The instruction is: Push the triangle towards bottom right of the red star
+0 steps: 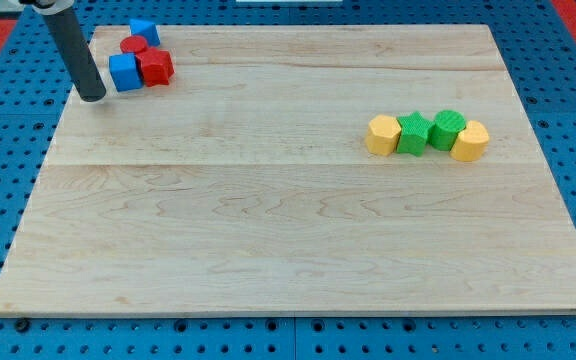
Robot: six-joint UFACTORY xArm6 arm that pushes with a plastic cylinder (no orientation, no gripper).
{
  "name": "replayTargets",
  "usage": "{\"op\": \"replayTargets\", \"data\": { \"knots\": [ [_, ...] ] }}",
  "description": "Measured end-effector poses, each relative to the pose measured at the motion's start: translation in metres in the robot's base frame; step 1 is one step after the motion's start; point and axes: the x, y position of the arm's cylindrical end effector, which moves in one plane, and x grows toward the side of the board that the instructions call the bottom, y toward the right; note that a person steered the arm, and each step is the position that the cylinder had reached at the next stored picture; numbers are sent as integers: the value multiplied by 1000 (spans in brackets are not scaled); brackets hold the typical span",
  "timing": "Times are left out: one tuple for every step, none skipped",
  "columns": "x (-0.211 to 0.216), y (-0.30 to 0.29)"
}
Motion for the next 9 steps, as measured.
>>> {"op": "replayTargets", "data": {
  "knots": [
    [0, -5],
    [-14, -43],
    [-58, -55],
    [-111, -55],
    [-142, -55],
    [-142, -53],
    [-142, -53],
    [-141, -49],
    [-142, -40]
  ]
}}
